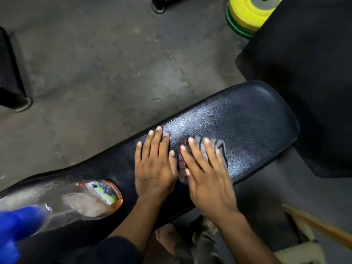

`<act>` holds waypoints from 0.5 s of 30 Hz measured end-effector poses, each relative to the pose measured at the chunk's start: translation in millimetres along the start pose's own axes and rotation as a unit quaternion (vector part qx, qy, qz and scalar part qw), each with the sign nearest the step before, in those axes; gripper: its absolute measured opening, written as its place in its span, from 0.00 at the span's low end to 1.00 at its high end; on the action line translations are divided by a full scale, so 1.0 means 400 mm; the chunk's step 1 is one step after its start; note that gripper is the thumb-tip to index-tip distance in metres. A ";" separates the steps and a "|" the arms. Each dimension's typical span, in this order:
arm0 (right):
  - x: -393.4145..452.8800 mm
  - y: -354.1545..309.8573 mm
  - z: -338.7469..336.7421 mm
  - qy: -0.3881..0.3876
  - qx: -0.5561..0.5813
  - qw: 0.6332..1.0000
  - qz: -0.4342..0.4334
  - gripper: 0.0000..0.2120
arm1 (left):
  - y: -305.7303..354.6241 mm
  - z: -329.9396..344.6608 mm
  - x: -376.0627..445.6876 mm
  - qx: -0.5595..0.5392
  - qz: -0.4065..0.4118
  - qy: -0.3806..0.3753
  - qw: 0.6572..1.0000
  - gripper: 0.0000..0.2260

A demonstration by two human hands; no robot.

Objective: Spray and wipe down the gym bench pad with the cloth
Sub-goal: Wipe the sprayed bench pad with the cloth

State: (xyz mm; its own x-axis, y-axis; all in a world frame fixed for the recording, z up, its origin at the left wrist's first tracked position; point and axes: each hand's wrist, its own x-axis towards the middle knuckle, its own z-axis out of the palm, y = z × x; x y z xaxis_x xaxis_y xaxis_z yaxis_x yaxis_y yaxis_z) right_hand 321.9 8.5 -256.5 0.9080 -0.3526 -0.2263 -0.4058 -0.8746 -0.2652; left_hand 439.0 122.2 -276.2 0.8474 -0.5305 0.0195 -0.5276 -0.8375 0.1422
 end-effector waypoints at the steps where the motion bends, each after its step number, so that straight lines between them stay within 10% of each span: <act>1: -0.020 0.026 -0.005 -0.008 -0.008 1.000 -0.007 0.32 | -0.001 0.000 0.001 0.000 0.001 -0.001 1.000 0.24; 8: 0.228 0.168 -0.109 0.018 0.017 0.986 0.163 0.29 | -0.001 0.006 -0.001 0.003 0.002 -0.011 1.000 0.24; 15: 0.236 0.016 -0.087 -0.047 -0.041 0.996 -0.055 0.31 | -0.006 0.019 -0.002 0.008 0.012 -0.013 1.000 0.25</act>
State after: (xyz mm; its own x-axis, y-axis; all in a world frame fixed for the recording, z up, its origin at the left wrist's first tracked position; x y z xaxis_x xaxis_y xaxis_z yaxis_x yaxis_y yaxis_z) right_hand 408.6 -41.8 -246.8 0.9313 -0.2230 -0.2880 -0.2900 -0.9323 -0.2161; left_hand 439.3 123.7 -284.1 0.8332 -0.5530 -0.0024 -0.5483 -0.8267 0.1259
